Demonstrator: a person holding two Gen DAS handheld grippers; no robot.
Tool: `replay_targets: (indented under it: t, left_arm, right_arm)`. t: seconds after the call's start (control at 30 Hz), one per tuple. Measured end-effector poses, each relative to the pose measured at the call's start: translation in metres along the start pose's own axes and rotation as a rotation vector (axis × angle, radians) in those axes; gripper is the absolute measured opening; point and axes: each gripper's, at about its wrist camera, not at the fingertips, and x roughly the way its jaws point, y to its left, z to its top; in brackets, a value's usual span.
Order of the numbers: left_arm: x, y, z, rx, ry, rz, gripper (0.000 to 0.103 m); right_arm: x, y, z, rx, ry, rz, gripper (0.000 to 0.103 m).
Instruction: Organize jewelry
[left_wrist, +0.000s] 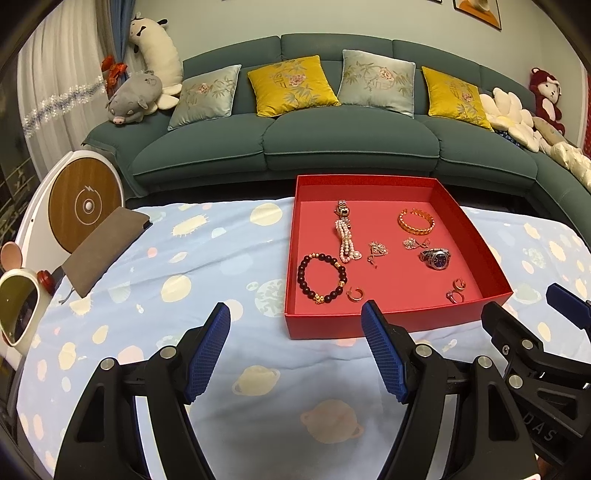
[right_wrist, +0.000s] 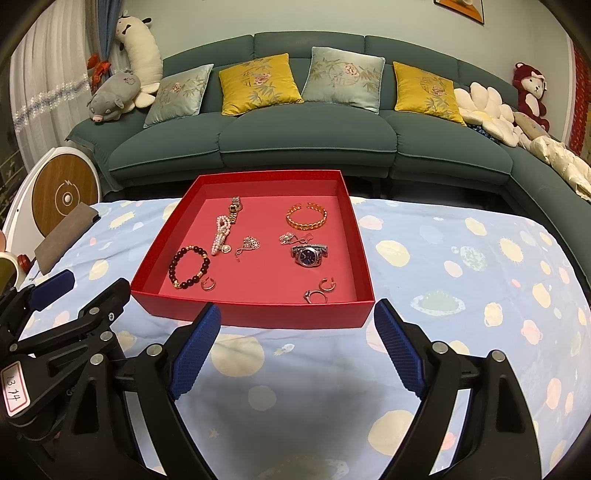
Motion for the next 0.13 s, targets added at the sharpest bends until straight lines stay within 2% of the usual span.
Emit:
replay_targets:
  t: [0.13]
  left_arm:
    - [0.0011,0.002,0.0,-0.013,0.009,-0.011,0.07]
  right_arm:
    - [-0.0013,-0.0011,-0.0011,0.014,-0.015,-0.018,0.089]
